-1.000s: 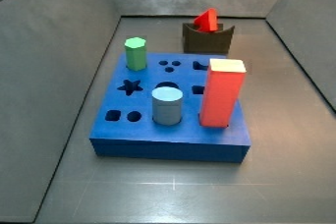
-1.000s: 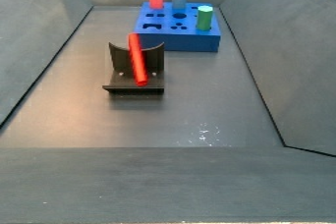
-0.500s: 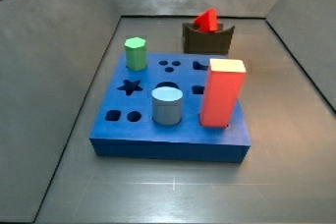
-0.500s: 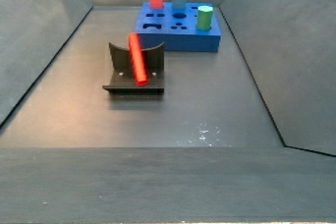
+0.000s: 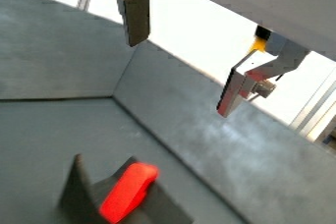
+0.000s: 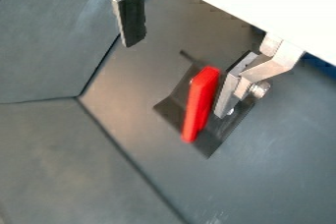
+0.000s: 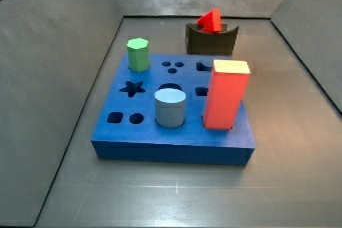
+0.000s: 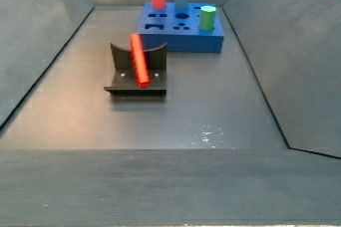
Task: Pick up the square-circle object. Move up. Place the square-circle object on the fixture. Regrasp the square-circle object. Move to above the board. Insert the square-circle object.
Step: Regrasp the square-circle object.
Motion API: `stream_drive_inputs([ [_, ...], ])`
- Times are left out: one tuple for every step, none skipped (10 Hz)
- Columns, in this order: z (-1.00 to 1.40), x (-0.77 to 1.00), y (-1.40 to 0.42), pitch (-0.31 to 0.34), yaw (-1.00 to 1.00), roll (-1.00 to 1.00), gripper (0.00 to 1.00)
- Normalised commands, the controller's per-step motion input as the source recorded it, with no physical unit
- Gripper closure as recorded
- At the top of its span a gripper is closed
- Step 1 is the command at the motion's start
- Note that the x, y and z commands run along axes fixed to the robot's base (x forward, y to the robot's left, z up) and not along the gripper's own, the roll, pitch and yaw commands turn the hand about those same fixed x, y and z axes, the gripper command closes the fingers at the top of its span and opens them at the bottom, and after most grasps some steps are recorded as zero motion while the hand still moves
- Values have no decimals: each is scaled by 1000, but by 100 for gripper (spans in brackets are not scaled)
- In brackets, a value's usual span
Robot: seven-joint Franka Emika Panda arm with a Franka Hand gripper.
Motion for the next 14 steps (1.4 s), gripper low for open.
stream_drive_inputs([
  [-16, 91, -41, 154, 147, 814, 0],
  [-14, 93, -41, 129, 168, 558, 0],
  [-16, 93, -40, 114, 176, 432, 0],
  [-7, 84, -24, 77, 183, 260, 0],
  [-5, 70, -27, 43, 186, 202, 0],
  [-1000, 30, 74, 44, 186, 177, 0],
  [-1000, 32, 74, 36, 178, 173, 0],
  [-1000, 47, 66, -11, 160, 150, 0],
  [-1000, 55, 61, -40, 144, 122, 0],
  [-1000, 64, 60, -68, 125, 101, 0],
  [-1000, 71, 54, -89, 102, 85, 0],
  [-1000, 81, 49, -107, 65, 74, 0],
  [-1000, 87, 46, -112, 36, 74, 0],
  [-1000, 96, 37, -111, 11, 72, 0],
])
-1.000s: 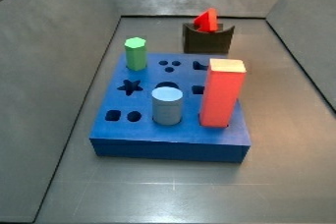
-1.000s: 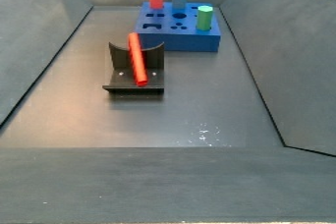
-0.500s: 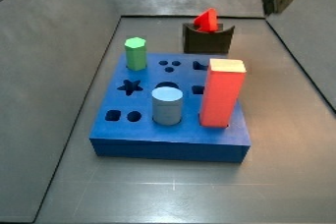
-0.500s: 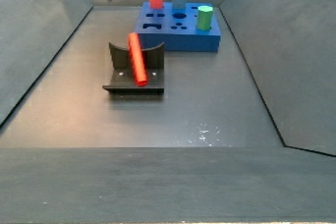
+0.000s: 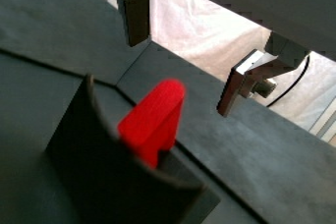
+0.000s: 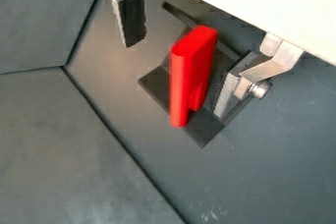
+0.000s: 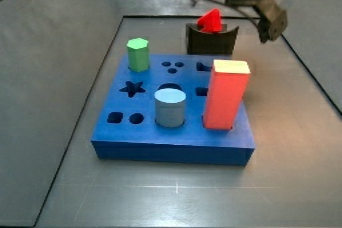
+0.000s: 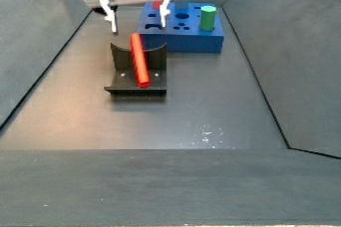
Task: Pick up the square-circle object. Move up. Place the square-circle object on the fixture. Regrasp the square-circle object. Move to above the board. Insert the square-circle object.
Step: Regrasp the square-circle object, then move to above the board.
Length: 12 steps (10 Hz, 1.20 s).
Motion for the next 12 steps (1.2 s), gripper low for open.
stream_drive_inputs([
  [-1000, 105, 33, -92, -15, 74, 0],
  [-924, 105, 28, -74, -28, 73, 0],
  [-771, 95, 17, -57, -36, 69, 0],
  [-572, 80, 9, -32, -34, 69, 0],
  [-431, 77, 8, -17, -29, 68, 0],
  [-290, 73, 6, -2, -21, 66, 0],
  [-192, 40, 1, 12, -9, 56, 0],
  [0, 0, 0, 0, 0, 0, 100],
  [1000, -9, -167, 78, 219, 540, 100],
  [1000, -9, -169, 75, 217, 532, 100],
  [1000, -3, -168, 28, 204, 418, 100],
  [1000, 1, -161, -20, 190, 301, 100],
])
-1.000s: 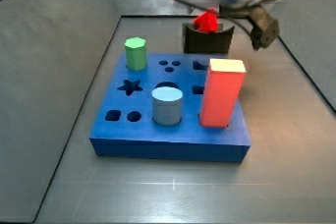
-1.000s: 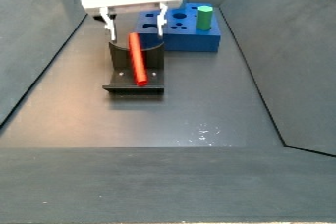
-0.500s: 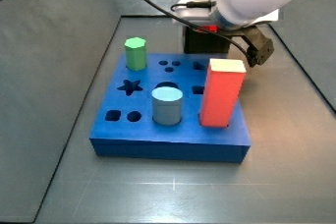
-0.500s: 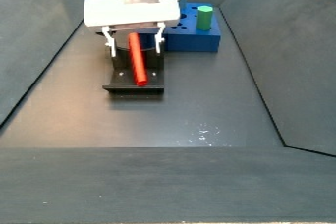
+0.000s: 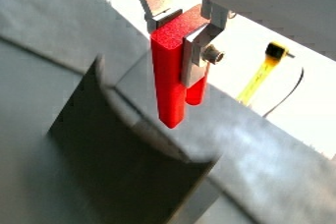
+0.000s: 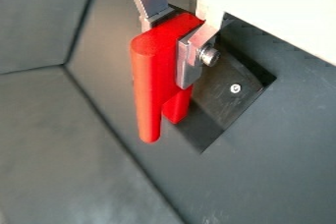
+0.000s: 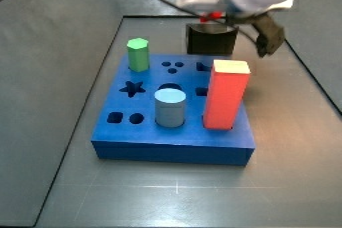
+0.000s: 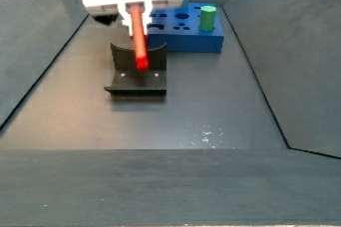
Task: Pick up the square-circle object. Move up. Place the square-circle object on the fixture. Regrasp the square-circle object. Move to above the board. Insert the square-circle object.
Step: Move to above the board.
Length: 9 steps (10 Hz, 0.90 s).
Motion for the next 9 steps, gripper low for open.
stream_drive_inputs([
  [1000, 1, -157, -76, 152, 180, 100],
  [1000, 2, -155, -95, 132, 137, 100],
  [1000, 1, -150, -106, 76, 74, 100],
  [1000, 1, -148, -102, 52, 58, 100],
  [1000, -1, -140, -89, 2, 33, 100],
  [1000, -2, -136, -80, -21, 22, 100],
  [1000, -5, -126, -56, -58, 8, 100],
  [1000, -8, -120, -35, -76, 0, 100],
  [1000, -14, -106, -2, -87, -7, 100],
])
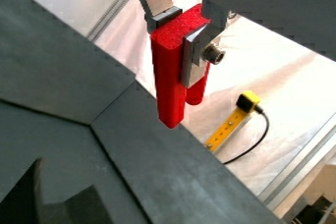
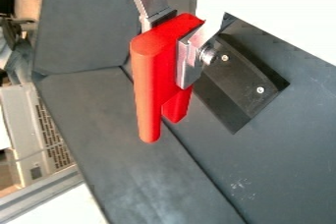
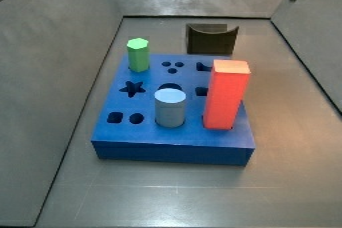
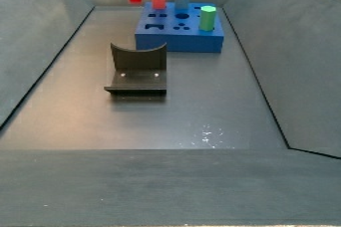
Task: Pick up the square-circle object. Move up. Place the square-circle object on the fixture. Regrasp the square-circle object. Move to above the board. Insert the square-circle object.
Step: Move to above the board.
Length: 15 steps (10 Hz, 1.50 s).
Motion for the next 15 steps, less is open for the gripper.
stream_drive_inputs([
  [1000, -16, -101, 14, -87, -11, 100],
  [1000, -24, -89, 58, -72, -17, 100],
  [1000, -26, -86, 76, -62, -19, 100],
  [914, -20, -66, 105, -34, -28, 100],
  [729, -13, -48, 127, -13, -31, 100],
  [484, 3, -29, 150, 21, -38, 100],
  [363, 8, -27, 163, 40, -39, 100],
  [10, -659, -1000, -30, -124, -1000, 100],
  [-12, -660, -1000, -36, -117, -1000, 100],
  [5, -705, -1000, -47, -116, -1000, 100],
  [-23, -748, -1000, -52, -117, -1000, 100],
  [-14, -775, -1000, -53, -118, -1000, 100],
  [-14, -806, -1000, -51, -118, -1000, 100],
  [-23, -712, -841, -48, -118, -1000, 100],
  [-6, -414, -416, -44, -120, -1000, 100],
])
